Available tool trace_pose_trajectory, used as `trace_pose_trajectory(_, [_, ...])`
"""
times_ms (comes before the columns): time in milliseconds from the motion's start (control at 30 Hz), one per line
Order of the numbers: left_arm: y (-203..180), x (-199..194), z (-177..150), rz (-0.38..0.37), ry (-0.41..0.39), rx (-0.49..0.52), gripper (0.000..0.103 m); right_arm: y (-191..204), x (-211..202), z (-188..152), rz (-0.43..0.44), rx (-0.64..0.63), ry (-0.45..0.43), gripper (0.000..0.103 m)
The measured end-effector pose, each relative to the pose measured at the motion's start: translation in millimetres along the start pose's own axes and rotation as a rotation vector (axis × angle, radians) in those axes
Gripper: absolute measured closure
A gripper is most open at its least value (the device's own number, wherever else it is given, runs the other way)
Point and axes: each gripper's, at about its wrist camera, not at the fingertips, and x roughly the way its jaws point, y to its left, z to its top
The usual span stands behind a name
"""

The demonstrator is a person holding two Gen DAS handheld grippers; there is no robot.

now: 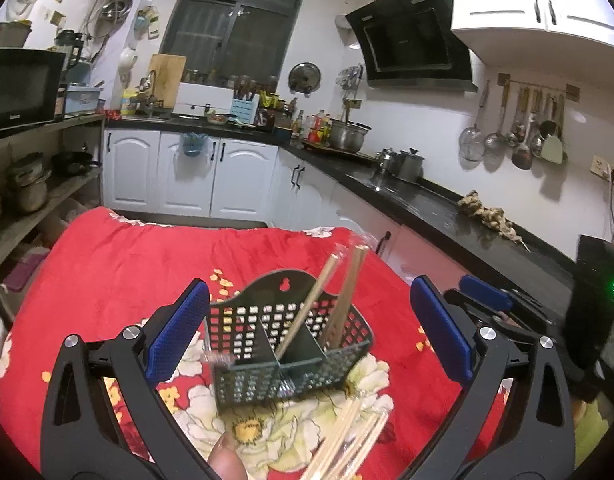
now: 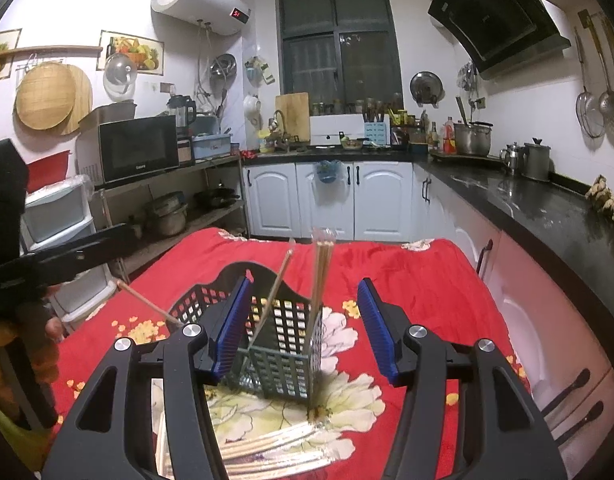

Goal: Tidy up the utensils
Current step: 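Withdraw the right gripper from the caddy toward the chopstick pile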

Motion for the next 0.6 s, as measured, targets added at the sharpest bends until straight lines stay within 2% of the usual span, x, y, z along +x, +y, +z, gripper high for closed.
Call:
trace_pose_trajectory(267, [-12, -10, -26, -0.037, 0.05, 0.03, 0.011, -1, -2, -20, -0.001, 0.009, 0.051, 0.05])
trace_pose_trajectory(600, [-4, -11, -53, -0.025, 0.116, 0.018, 0.011, 0, -2, -38, 0.016, 0.029, 0.101, 0.05])
